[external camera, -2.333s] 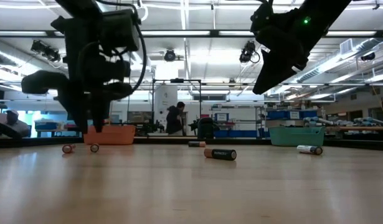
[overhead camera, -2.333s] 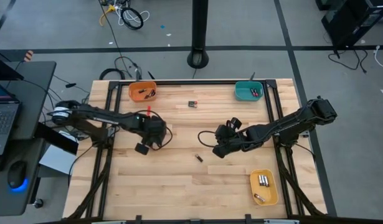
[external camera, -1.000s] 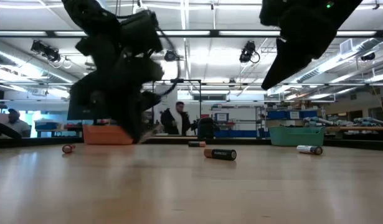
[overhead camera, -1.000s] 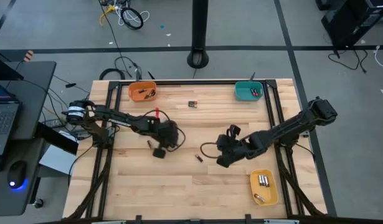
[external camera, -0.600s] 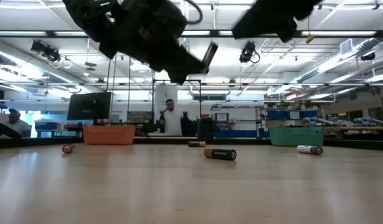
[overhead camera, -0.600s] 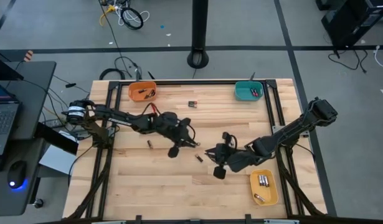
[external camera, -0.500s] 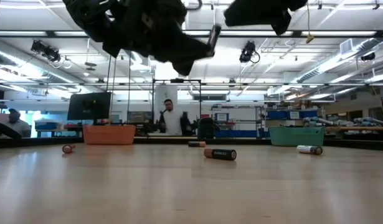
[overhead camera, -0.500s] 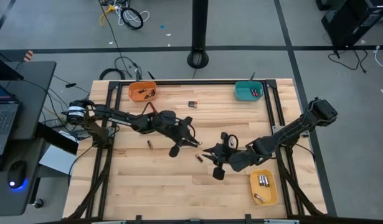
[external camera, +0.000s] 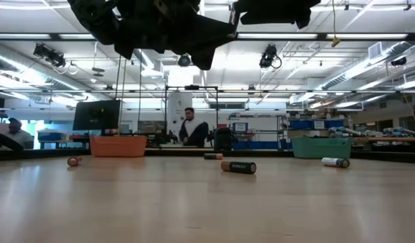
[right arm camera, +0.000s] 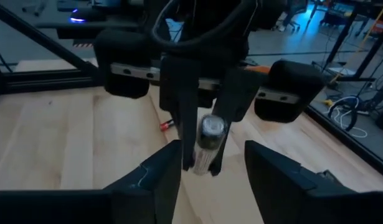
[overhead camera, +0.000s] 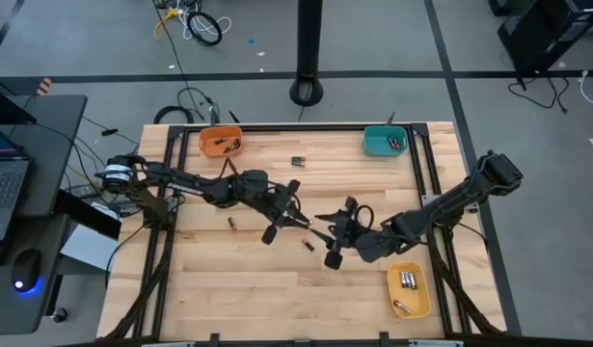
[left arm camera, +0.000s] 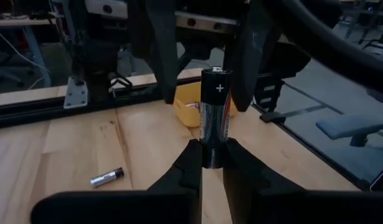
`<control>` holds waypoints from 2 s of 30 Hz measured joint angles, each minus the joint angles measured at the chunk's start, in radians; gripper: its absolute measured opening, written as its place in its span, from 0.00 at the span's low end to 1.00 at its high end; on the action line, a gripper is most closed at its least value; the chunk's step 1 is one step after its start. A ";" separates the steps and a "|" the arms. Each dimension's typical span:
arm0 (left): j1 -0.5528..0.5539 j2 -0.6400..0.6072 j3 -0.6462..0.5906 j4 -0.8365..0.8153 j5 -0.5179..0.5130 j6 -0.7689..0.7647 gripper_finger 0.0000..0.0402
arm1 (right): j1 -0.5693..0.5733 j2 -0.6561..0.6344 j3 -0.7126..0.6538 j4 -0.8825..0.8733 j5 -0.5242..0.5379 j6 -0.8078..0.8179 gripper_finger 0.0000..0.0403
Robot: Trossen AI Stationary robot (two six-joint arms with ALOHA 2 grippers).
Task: Sort batteries
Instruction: Put the silver battery into the yellow bin
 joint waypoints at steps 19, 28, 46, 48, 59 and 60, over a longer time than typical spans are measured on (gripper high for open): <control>0.000 0.000 0.000 -0.003 -0.027 0.004 0.10 | -0.049 -0.002 0.000 0.061 -0.129 -0.094 0.15; -0.001 -0.002 0.003 -0.037 -0.157 0.025 0.37 | -0.051 -0.002 0.069 -0.097 -0.129 -0.062 0.15; 0.066 0.000 0.000 -0.209 -0.435 0.197 0.43 | 0.162 0.000 0.266 -0.940 -0.707 1.119 0.15; 0.077 0.000 0.000 -0.215 -0.436 0.201 0.43 | 0.202 0.000 0.266 -1.005 -0.768 1.254 0.15; 0.111 0.000 0.000 -0.224 -0.430 0.222 0.43 | 0.347 0.000 0.183 -1.184 -0.904 1.689 0.15; 0.113 0.000 0.000 -0.228 -0.430 0.222 0.43 | 0.350 0.000 0.158 -1.151 -0.906 1.710 0.15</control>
